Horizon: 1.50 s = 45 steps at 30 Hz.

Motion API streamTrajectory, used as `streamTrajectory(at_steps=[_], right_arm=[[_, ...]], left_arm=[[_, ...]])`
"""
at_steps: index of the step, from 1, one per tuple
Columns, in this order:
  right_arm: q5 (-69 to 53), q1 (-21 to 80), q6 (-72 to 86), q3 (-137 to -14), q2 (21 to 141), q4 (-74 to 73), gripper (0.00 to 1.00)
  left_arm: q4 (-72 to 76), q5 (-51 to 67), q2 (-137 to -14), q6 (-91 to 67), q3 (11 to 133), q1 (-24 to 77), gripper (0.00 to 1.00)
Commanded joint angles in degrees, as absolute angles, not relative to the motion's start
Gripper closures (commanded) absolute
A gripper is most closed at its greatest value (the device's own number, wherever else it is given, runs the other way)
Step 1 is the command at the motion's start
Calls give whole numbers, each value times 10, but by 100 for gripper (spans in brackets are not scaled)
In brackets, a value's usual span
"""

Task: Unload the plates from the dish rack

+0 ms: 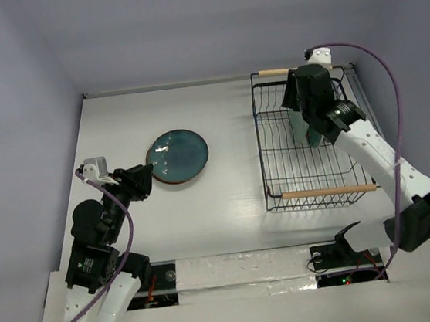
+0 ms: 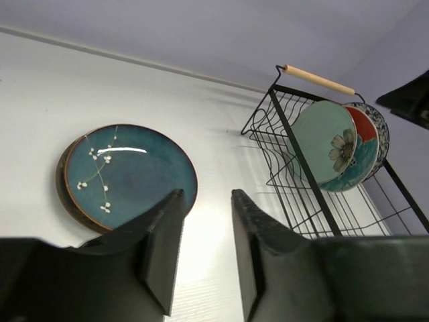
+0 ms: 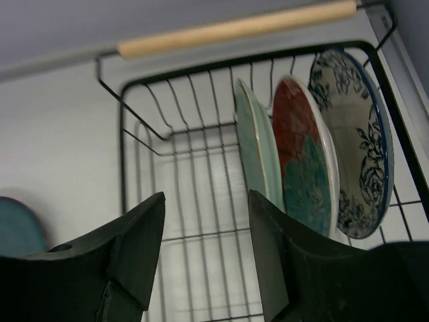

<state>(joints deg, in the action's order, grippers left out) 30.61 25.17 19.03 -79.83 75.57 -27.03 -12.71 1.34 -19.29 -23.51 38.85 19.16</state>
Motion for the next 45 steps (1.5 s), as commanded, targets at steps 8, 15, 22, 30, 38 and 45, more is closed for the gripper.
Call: streamTrajectory(at_steps=[8, 15, 22, 30, 38, 45], right_arm=[[359, 188, 123, -810, 876, -344, 42], [398, 177, 131, -834, 951, -346, 51], [420, 177, 120, -850, 948, -355, 82], [450, 182, 98, -869, 878, -379, 100], [457, 207, 105, -906, 785, -393, 100], [316, 304, 150, -913, 712, -298, 100]], left_arm=[[-105, 21, -199, -236, 388, 194, 60], [-104, 22, -199, -236, 388, 200, 59], [-105, 20, -198, -235, 388, 200, 59], [-105, 21, -194, -236, 388, 205, 59], [-104, 22, -194, -237, 387, 205, 58], [-104, 21, -197, -238, 387, 205, 58]])
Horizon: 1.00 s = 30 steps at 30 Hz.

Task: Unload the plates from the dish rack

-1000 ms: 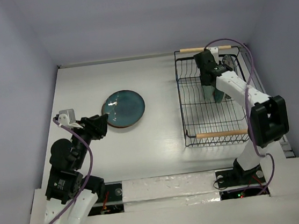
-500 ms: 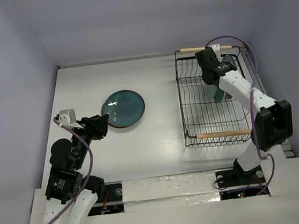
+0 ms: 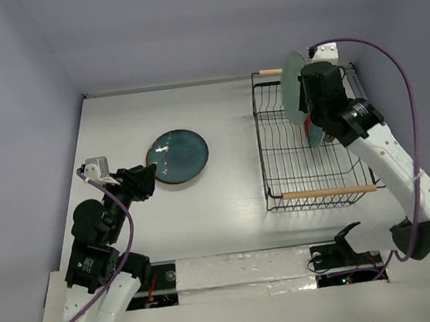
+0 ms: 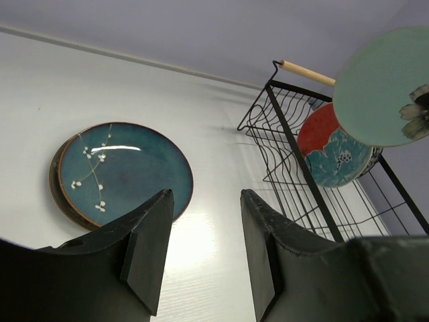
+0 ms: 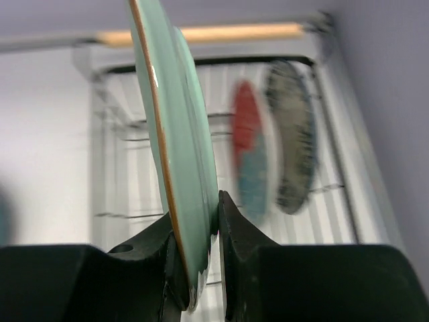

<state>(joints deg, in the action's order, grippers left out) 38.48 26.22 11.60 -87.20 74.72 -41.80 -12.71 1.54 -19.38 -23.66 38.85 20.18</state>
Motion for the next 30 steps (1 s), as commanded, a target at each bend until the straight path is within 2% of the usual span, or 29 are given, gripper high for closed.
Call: streamTrajectory(at_steps=[1, 7, 11, 21, 30], right_arm=[[290, 315, 161, -910, 712, -281, 100], [56, 380, 290, -883, 785, -104, 100], [-34, 408, 386, -900, 874, -6, 100], [-61, 432, 478, -948, 1054, 74, 100], [-71, 437, 518, -932, 1127, 93, 100]], left_arm=[[-104, 20, -197, -238, 387, 205, 58], [-105, 18, -197, -238, 388, 205, 58], [-107, 12, -194, -238, 388, 205, 58], [-108, 9, -192, -239, 388, 205, 58], [-108, 10, -192, -239, 388, 205, 58]])
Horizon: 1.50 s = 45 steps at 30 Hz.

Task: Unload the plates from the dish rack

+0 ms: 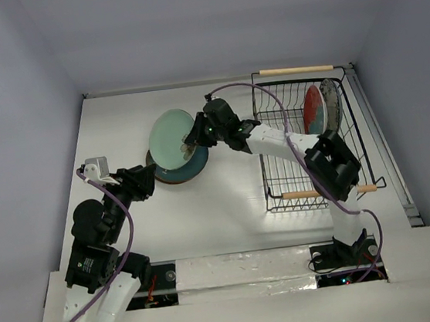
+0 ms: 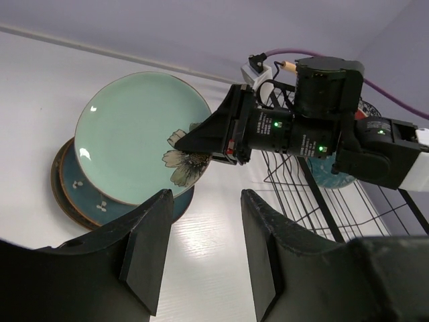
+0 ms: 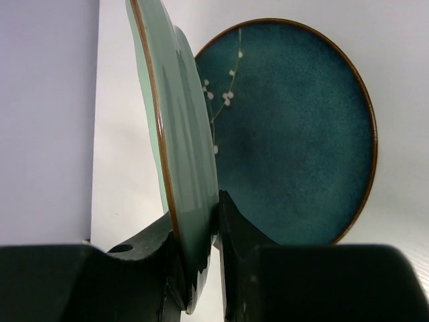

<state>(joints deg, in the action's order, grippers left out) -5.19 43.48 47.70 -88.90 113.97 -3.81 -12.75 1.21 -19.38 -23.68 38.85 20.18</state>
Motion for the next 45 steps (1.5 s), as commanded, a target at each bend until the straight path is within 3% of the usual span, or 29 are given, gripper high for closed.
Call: streamTrajectory(at_steps=[1, 25, 34, 45], right_arm=[[-75, 437, 522, -930, 1132, 94, 100], [-110, 437, 526, -836, 1160, 89, 62], [-54, 449, 445, -883, 1169, -61, 28], [17, 461, 368, -913, 1163, -177, 3]], left_arm=[[-107, 11, -192, -239, 388, 205, 58], [-108, 14, -185, -241, 387, 205, 58], [-105, 18, -179, -240, 387, 205, 58], [-105, 18, -172, -239, 387, 205, 58]])
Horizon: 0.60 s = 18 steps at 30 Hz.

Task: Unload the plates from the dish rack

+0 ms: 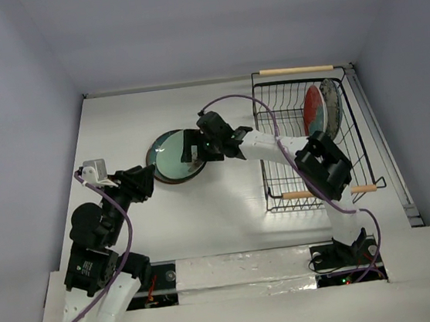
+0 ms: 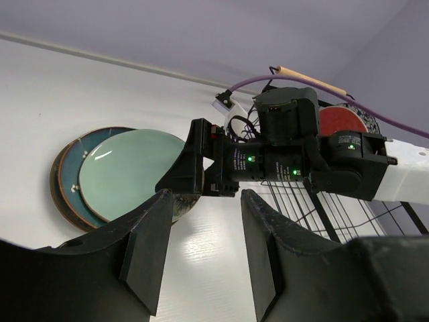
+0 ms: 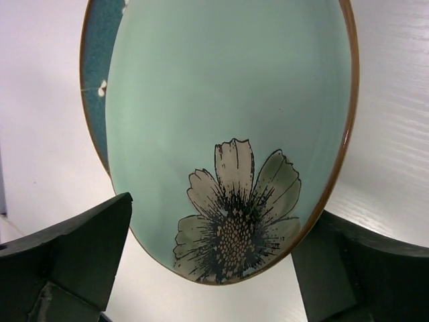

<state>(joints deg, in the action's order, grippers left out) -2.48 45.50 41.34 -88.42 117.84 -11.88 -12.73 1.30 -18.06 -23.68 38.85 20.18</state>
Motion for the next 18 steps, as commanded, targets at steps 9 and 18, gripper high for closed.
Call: streamTrajectory(at_steps=[9, 18], right_arm=[[33, 461, 309, -939, 1179, -245, 0], [6, 471, 280, -977, 1204, -265, 0]], left_arm=[[-105, 18, -170, -240, 387, 205, 58], [-104, 18, -170, -241, 386, 205, 58]])
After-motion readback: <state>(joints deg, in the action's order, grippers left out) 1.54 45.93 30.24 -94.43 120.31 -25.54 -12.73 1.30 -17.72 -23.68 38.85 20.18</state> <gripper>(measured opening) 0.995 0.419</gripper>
